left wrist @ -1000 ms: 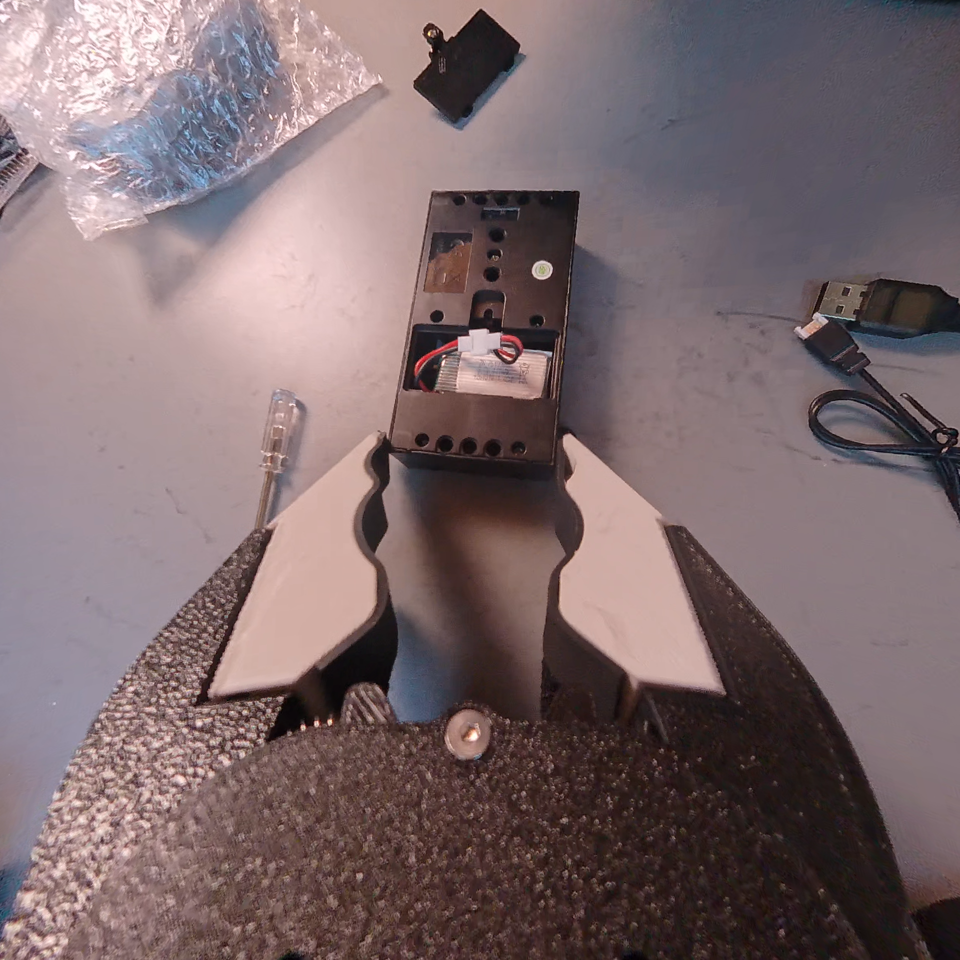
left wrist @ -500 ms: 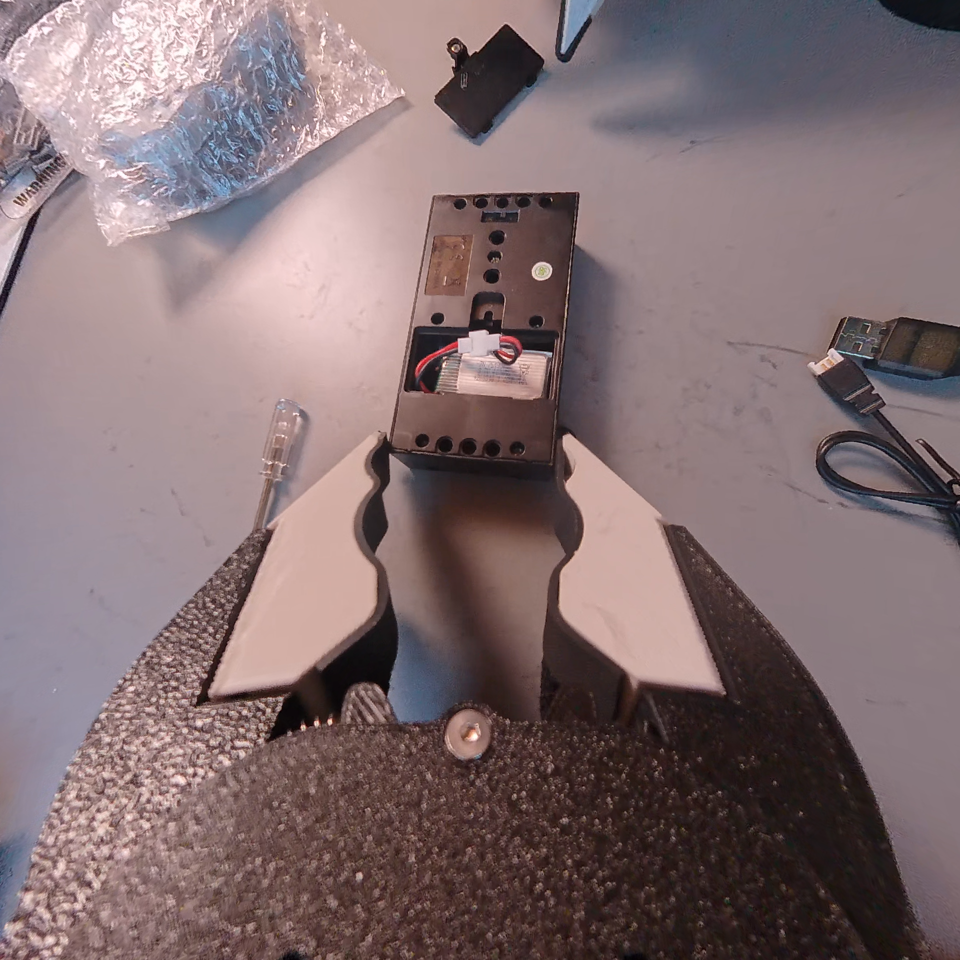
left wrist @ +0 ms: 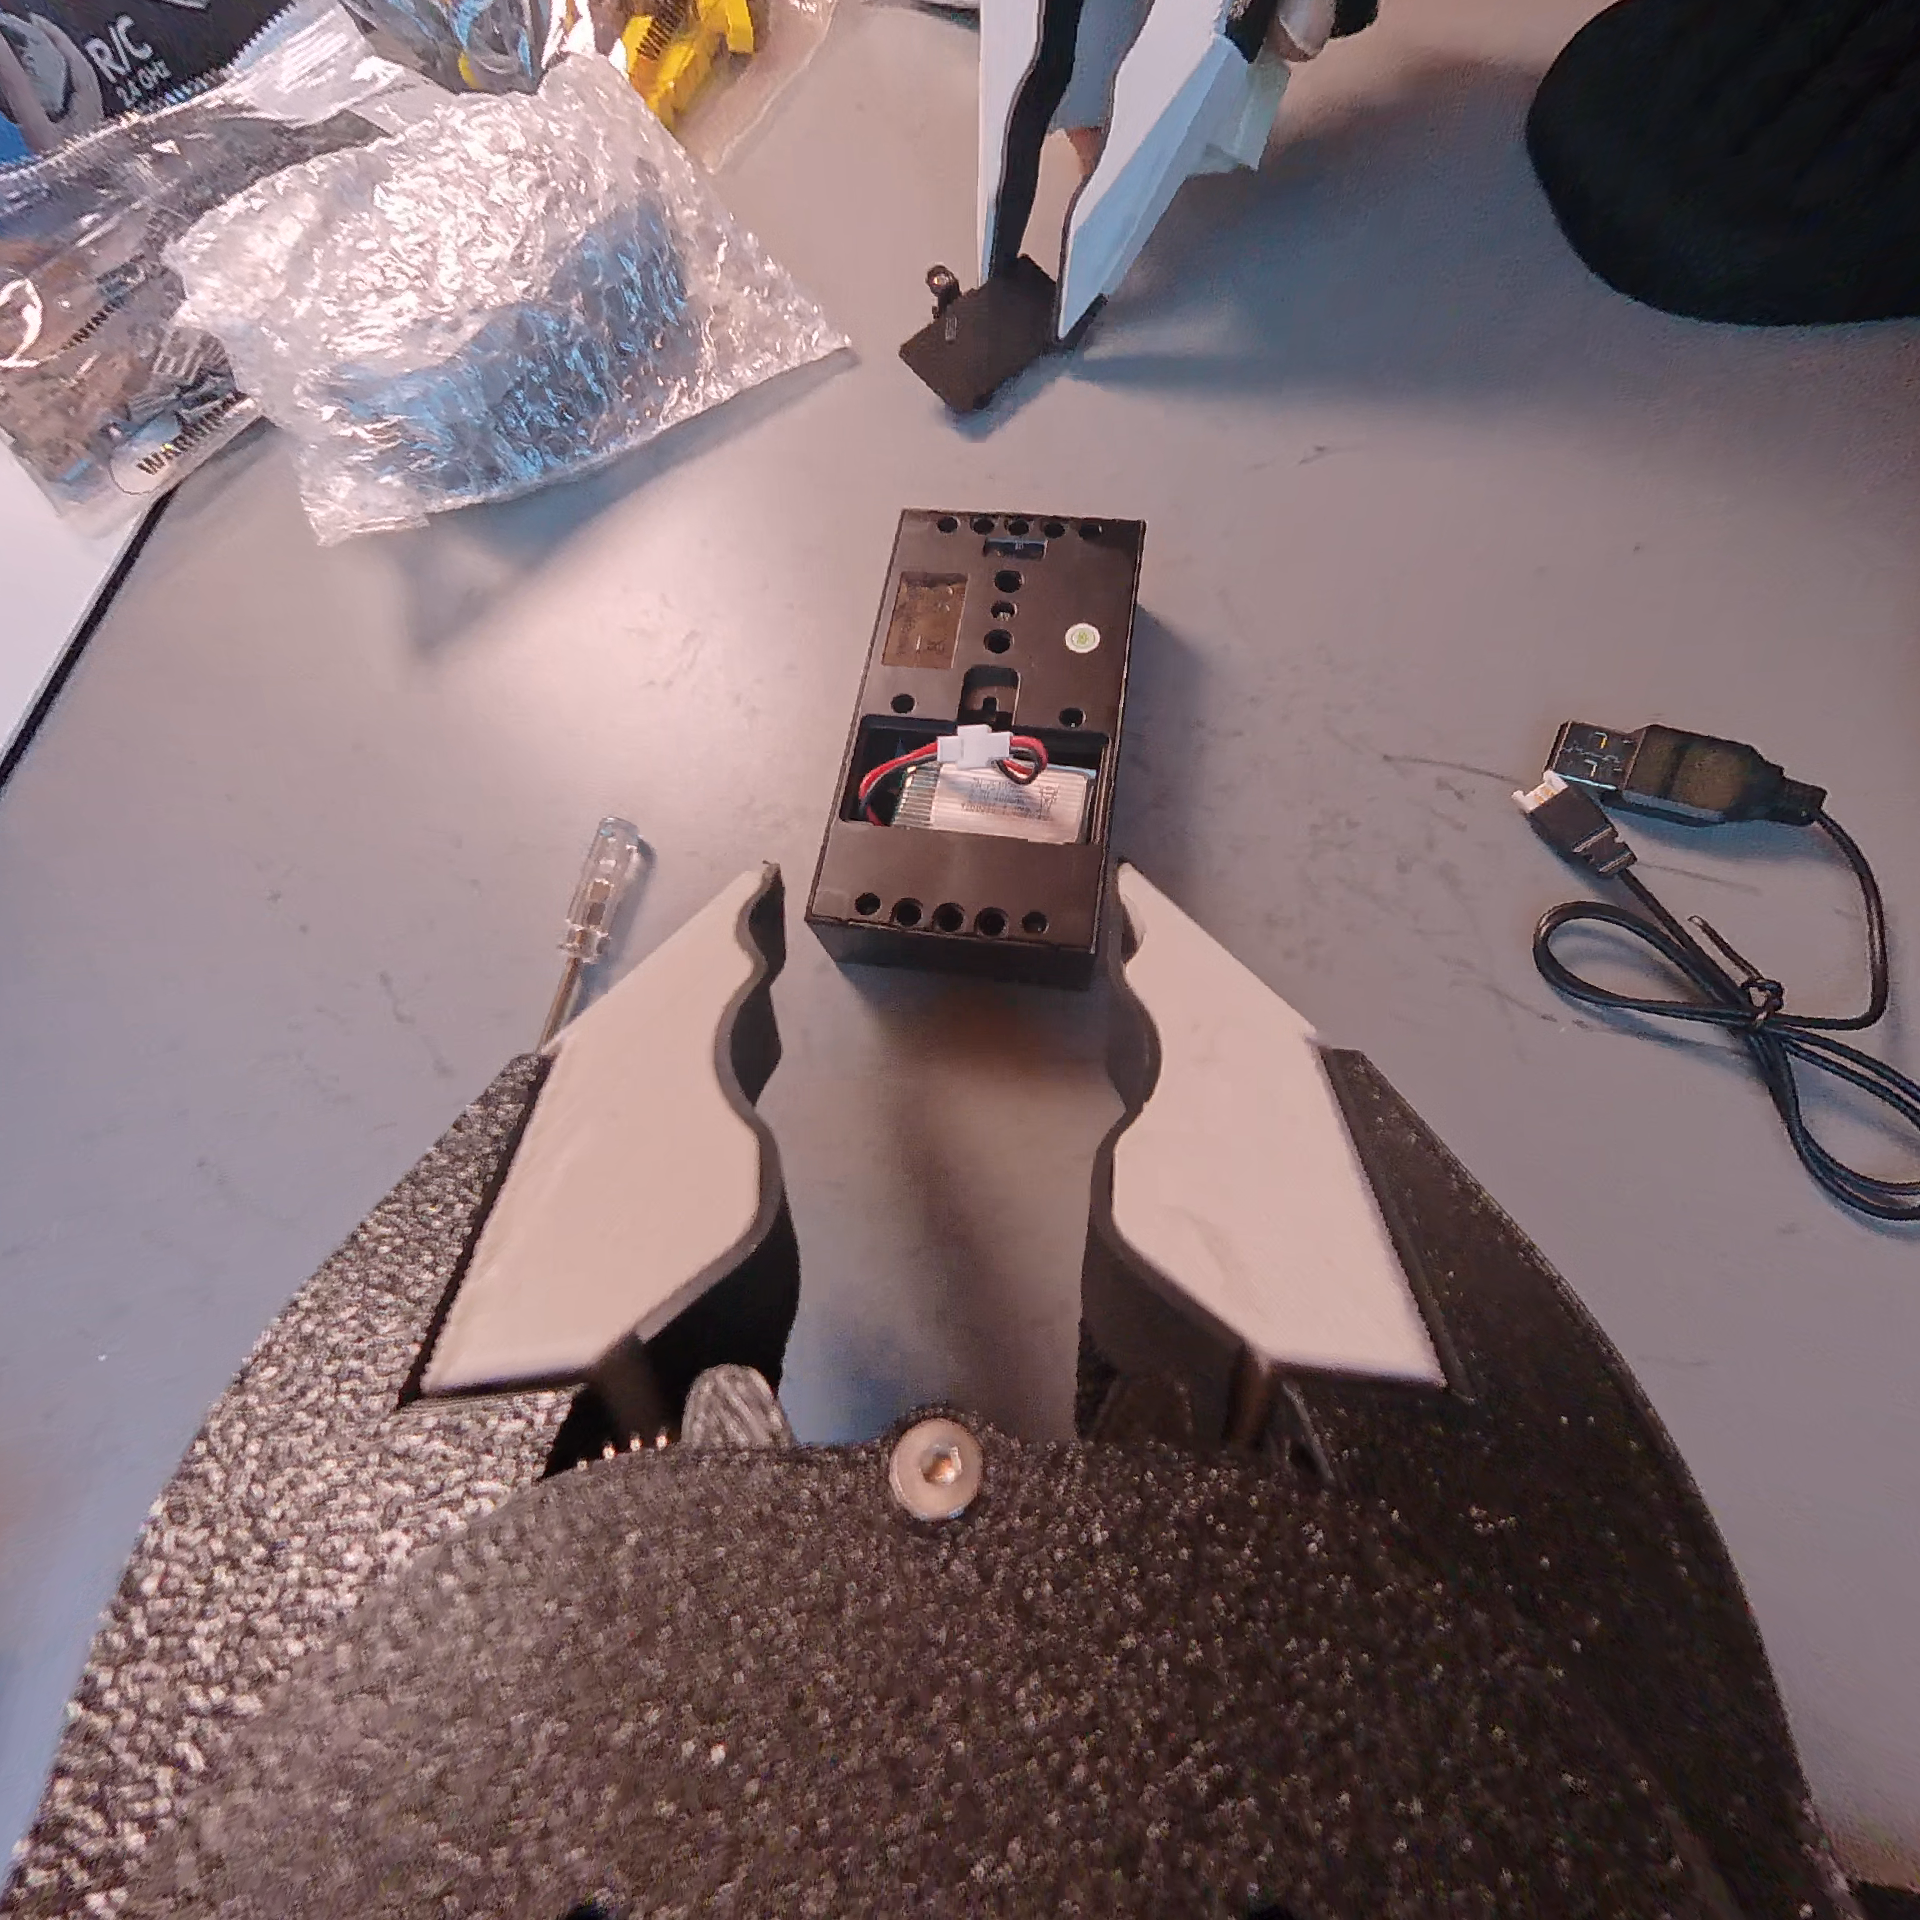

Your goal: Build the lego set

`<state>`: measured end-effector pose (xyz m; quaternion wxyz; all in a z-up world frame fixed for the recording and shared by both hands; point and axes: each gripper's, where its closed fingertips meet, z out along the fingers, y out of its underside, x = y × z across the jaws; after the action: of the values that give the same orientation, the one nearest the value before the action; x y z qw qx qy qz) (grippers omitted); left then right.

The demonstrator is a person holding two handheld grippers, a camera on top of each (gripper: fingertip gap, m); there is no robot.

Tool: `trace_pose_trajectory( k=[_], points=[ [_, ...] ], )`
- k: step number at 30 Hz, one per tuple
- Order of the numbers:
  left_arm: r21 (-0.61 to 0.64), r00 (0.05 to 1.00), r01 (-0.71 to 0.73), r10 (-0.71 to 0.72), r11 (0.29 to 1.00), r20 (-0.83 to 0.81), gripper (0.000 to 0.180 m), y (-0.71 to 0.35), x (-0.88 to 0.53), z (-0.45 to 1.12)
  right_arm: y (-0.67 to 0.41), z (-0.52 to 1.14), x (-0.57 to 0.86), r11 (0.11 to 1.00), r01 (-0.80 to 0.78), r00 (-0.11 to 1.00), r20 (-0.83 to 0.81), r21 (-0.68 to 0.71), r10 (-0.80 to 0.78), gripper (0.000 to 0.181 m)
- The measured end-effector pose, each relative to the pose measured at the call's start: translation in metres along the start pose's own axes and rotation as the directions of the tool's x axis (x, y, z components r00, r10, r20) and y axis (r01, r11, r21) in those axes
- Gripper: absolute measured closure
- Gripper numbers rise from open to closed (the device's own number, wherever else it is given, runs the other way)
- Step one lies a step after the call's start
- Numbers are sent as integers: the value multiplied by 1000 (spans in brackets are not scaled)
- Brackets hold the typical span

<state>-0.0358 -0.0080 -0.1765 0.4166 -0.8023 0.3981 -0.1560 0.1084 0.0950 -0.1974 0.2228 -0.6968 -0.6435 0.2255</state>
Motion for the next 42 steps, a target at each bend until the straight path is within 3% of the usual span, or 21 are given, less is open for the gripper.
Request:
trace_pose_trajectory(
  k=[4, 9, 13, 19, 25, 29, 33, 34, 35, 39, 42],
  points=[
    [64, 1000, -16, 16, 998, -3, 124, -14, 5, -3, -28, -5, -16, 986, -88, 995, 53, 142, 82, 158],
    [171, 999, -14, 7, 985, 43, 133, -37, 3, -8, -88, -6, -49, 903, -275, 958, 172, 330, 229, 158],
    [194, 994, -14, -7, 981, 110, 146, -43, -4, -7, -107, 23, -77, 872, -374, 926, 185, 315, 330, 159],
    [140, 992, -49, 32, 989, 123, 141, -34, -3, -3, -109, 44, -91, 844, -462, 887, 128, 273, 444, 159],
    [88, 994, -65, 56, 994, 98, 138, -27, 3, 7, -104, 42, -98, 906, -355, 931, -6, 232, 366, 158],
    [96, 998, -59, 56, 994, 34, 140, -25, 10, 5, -102, 41, -103, 923, -319, 945, -5, 217, 327, 156],
    [83, 998, -60, 58, 995, 21, 152, -20, 9, 4, -102, 40, -105, 937, -285, 958, 22, 204, 287, 147],
    [68, 997, -68, 66, 995, 36, 153, -18, 6, 4, -103, 40, -113, 945, -266, 964, 71, 190, 257, 131],
    [55, 996, -76, 73, 996, 49, 153, -15, 4, 4, -102, 39, -117, 954, -242, 969, 93, 177, 228, 126],
    [71, 995, -49, 43, 996, 85, 152, -16, -6, -2, -99, 26, -118, 985, -4, 994, 110, 171, -16, 129],
    [92, 997, -27, 20, 995, 76, 140, -15, -11, -8, -99, 14, -112, 948, 253, 953, 119, 195, -279, 136]
  ],
)
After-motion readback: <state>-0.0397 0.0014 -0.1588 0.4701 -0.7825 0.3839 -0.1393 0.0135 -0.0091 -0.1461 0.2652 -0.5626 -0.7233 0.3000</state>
